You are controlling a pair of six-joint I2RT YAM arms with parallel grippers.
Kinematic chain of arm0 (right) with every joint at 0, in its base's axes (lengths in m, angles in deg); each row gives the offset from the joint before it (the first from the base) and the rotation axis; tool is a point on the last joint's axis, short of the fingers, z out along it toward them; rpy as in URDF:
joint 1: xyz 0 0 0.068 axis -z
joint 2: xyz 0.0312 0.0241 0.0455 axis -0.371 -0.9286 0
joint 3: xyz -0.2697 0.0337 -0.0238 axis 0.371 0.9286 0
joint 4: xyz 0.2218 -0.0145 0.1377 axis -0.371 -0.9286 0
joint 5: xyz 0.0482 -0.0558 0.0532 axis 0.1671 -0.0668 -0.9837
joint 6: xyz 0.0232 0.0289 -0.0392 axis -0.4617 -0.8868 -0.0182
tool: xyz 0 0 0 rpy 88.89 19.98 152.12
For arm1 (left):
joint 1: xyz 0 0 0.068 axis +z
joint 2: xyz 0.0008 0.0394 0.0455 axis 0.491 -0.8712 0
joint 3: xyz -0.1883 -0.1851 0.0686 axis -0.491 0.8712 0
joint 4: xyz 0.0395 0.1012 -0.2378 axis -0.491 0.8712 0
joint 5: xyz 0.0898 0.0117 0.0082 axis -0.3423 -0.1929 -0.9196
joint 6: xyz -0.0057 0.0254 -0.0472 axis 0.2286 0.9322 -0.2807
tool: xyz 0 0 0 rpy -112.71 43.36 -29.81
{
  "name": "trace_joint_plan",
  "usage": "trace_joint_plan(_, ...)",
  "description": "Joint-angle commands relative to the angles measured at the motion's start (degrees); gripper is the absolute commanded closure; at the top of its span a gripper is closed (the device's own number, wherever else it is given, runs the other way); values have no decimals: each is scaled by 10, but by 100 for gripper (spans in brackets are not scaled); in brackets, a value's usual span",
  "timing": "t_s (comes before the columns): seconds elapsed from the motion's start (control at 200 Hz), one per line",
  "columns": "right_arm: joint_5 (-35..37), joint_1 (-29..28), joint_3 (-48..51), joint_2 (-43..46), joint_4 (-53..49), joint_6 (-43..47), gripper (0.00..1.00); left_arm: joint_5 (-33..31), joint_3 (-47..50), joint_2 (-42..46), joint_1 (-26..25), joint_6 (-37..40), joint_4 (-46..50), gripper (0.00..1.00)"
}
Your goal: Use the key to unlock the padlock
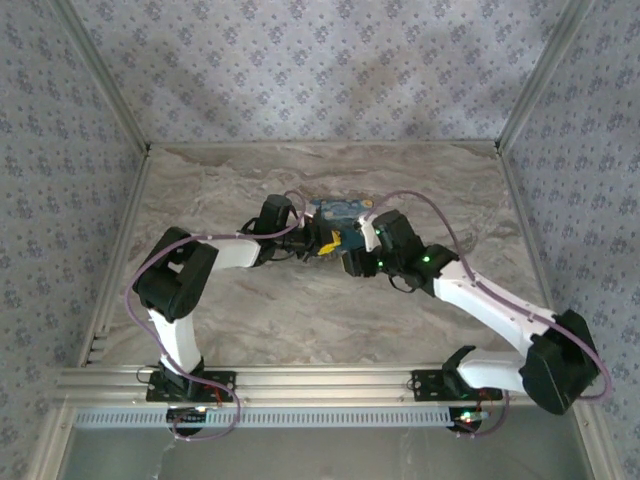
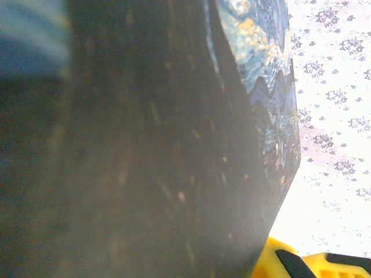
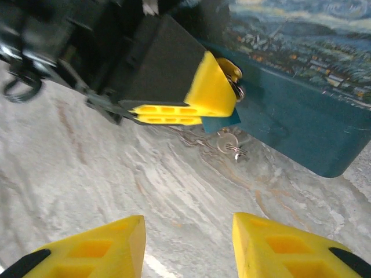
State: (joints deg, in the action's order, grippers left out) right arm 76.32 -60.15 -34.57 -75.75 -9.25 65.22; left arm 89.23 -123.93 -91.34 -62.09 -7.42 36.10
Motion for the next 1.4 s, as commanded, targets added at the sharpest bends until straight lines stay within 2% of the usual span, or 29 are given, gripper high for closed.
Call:
trace_joint_plan(0.0, 42, -10, -23, -28, 15, 31, 54, 28, -17, 16, -1, 3, 1, 100)
trace_joint_plan(0.48, 64, -8, -79, -141, 30, 61, 55, 43, -28, 22, 0, 3, 9, 100)
trace_joint_plan(0.824, 100, -10, -98, -173, 27, 87, 54, 48, -27, 24, 1, 4, 6, 100)
trace_joint_plan(1.294, 101, -13, -109, -201, 19, 104, 58, 50, -28, 24, 3, 1, 2, 100)
trace_joint_plan(1.394, 102, -14, -108, -201, 22, 104, 70, 50, -28, 24, 3, -1, 1, 100)
